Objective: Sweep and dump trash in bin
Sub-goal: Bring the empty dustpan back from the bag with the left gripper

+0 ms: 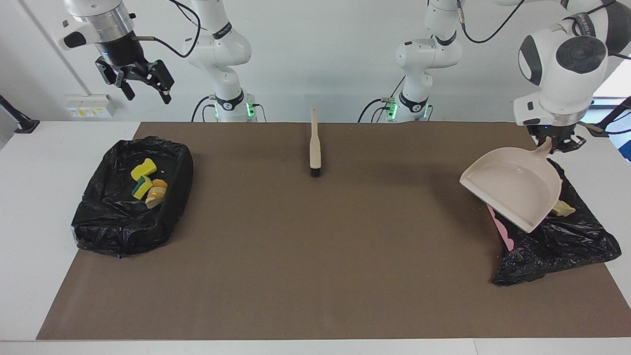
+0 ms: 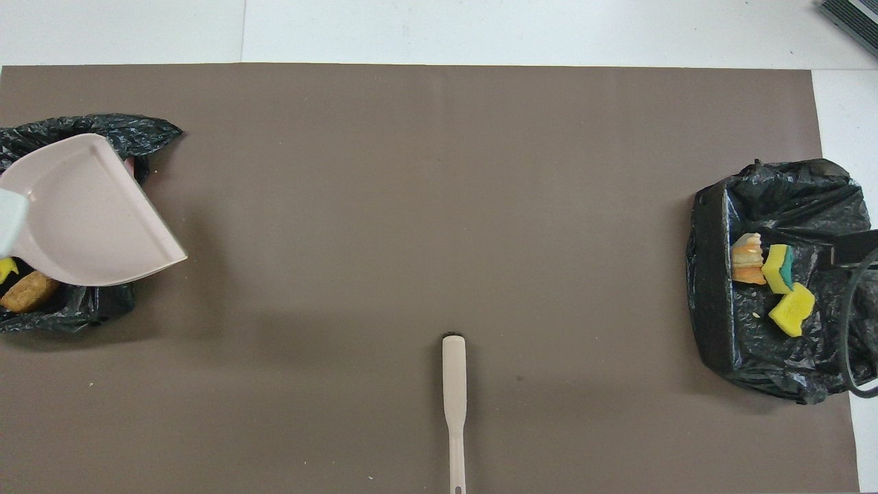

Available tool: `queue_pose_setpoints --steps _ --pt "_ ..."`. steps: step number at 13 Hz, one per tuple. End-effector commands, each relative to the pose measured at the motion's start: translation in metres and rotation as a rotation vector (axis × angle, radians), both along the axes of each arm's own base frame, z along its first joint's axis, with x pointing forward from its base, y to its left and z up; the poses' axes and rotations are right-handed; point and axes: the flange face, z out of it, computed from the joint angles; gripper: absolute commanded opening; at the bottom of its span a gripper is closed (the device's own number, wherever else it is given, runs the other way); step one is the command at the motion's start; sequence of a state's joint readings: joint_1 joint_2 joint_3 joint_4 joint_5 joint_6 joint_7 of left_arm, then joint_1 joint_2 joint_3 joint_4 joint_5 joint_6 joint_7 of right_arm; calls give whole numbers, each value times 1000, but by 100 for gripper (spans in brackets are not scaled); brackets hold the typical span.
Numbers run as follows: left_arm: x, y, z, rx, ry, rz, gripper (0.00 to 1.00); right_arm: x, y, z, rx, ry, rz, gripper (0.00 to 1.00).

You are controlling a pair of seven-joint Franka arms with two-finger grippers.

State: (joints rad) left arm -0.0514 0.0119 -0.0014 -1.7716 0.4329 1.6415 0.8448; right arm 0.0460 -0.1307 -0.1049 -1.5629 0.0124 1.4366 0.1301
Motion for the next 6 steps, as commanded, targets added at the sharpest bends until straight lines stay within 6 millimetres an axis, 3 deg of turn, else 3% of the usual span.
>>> queue_pose_setpoints --steps 1,4,6 --pt "-14 -68 -29 -62 -43 181 0 -1 -2 4 -12 -16 34 100" --pt "-15 -154 -58 -111 -117 296 0 1 5 1 -87 -38 72 100" --pt "-10 -225 -94 -167 -185 445 0 7 6 1 -92 -73 100 100"
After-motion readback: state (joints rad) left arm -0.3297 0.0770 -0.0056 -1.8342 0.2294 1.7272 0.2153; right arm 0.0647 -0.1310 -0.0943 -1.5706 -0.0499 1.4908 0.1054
